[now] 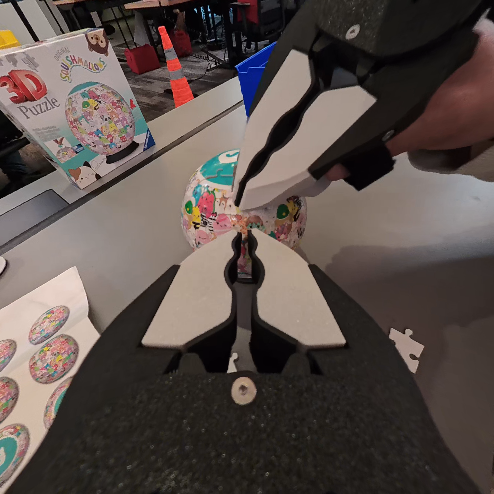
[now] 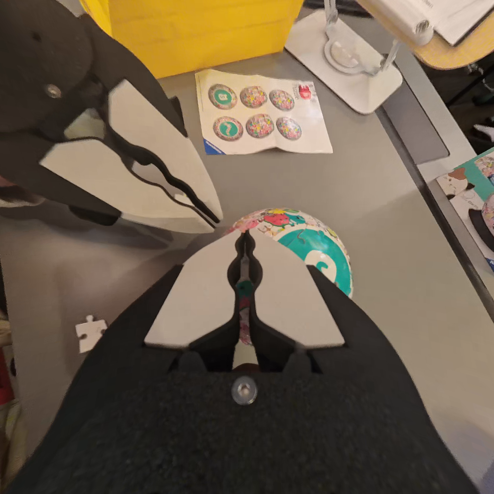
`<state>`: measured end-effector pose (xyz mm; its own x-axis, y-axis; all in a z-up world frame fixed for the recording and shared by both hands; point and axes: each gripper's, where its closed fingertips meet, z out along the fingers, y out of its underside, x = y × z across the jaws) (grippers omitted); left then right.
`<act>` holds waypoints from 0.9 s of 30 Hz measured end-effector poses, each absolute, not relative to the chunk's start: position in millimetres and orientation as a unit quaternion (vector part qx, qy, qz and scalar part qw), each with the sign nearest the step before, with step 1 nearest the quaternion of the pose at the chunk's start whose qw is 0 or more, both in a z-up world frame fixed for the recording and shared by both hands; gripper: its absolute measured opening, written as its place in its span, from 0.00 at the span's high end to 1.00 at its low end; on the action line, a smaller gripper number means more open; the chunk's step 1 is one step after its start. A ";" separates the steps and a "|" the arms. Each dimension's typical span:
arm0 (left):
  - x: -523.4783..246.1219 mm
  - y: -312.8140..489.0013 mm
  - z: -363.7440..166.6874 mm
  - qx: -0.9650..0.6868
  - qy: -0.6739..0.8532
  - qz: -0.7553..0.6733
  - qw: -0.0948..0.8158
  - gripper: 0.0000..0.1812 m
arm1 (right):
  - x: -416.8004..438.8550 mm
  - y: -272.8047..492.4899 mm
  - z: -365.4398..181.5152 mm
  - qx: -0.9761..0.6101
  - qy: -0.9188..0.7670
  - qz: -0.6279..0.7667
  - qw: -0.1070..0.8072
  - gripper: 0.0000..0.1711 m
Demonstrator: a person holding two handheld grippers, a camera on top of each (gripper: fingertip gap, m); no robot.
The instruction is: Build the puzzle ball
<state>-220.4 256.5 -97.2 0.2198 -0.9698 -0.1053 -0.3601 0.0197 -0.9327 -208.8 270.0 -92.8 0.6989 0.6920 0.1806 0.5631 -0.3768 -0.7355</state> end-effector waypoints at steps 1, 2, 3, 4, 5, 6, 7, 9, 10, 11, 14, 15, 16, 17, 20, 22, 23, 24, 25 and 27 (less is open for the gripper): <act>-219.9 255.7 -97.8 -0.622 0.535 -0.324 0.471 0.98 | -207.7 270.2 -95.0 -0.830 -0.380 0.077 0.401 1.00; -219.2 254.7 -98.6 -0.622 0.536 -0.326 0.469 0.98 | -208.4 269.9 -93.4 -0.830 -0.377 0.081 0.403 1.00; -218.5 254.0 -99.2 -0.621 0.538 -0.327 0.467 0.98 | -209.3 269.4 -91.6 -0.829 -0.378 0.084 0.404 1.00; -217.9 253.5 -99.6 -0.621 0.538 -0.328 0.466 0.98 | -209.6 270.0 -89.7 -0.826 -0.378 0.083 0.409 1.00; -217.1 252.9 -99.8 -0.620 0.538 -0.330 0.465 0.98 | -209.6 270.8 -89.8 -0.824 -0.380 0.079 0.413 1.00; -216.3 252.1 -99.8 -0.620 0.537 -0.335 0.463 0.98 | -206.3 273.1 -93.3 -0.829 -0.377 0.067 0.407 1.00; -215.6 251.4 -100.1 -0.620 0.536 -0.339 0.461 0.98 | -206.4 273.7 -93.6 -0.830 -0.376 0.069 0.406 1.00; -215.3 251.1 -100.7 -0.622 0.536 -0.341 0.458 0.98 | -210.3 271.9 -90.8 -0.831 -0.378 0.081 0.401 1.00; -215.7 251.2 -100.5 -0.621 0.536 -0.341 0.459 0.98 | -212.6 272.0 -89.1 -0.827 -0.382 0.080 0.405 1.00; -215.8 251.0 -100.1 -0.621 0.535 -0.341 0.460 0.98 | -213.2 273.0 -89.1 -0.823 -0.388 0.072 0.408 1.00; -216.4 250.8 -99.5 -0.621 0.535 -0.342 0.459 0.98 | -207.7 275.9 -94.8 -0.827 -0.399 0.038 0.394 1.00; -216.7 250.9 -99.4 -0.621 0.535 -0.341 0.460 0.98 | -207.5 275.9 -92.0 -0.827 -0.399 0.036 0.395 1.00; -216.9 250.9 -99.4 -0.621 0.536 -0.340 0.460 0.98 | -208.0 276.0 -87.9 -0.825 -0.398 0.037 0.399 1.00; -217.2 250.9 -99.4 -0.620 0.536 -0.340 0.461 0.98 | -209.1 276.4 -82.7 -0.821 -0.397 0.038 0.409 1.00; -217.3 251.0 -99.1 -0.621 0.535 -0.342 0.460 0.98 | -206.7 280.3 -82.8 -0.822 -0.399 0.026 0.405 1.00; -217.2 251.0 -100.0 -0.622 0.536 -0.341 0.458 0.98 | -198.6 284.5 -93.8 -0.832 -0.402 0.001 0.383 1.00; -217.4 250.7 -99.7 -0.621 0.536 -0.341 0.458 0.98 | -200.6 284.0 -92.2 -0.831 -0.400 0.010 0.387 1.00; -217.6 250.4 -99.1 -0.621 0.536 -0.342 0.459 0.98 | -201.7 283.9 -87.9 -0.830 -0.397 0.016 0.392 1.00; -217.7 250.2 -98.8 -0.621 0.535 -0.343 0.459 0.98 | -200.4 285.7 -81.4 -0.825 -0.393 0.012 0.406 1.00; -216.5 249.4 -97.8 -0.621 0.531 -0.349 0.459 0.98 | -196.5 288.5 -71.8 -0.823 -0.384 0.010 0.419 1.00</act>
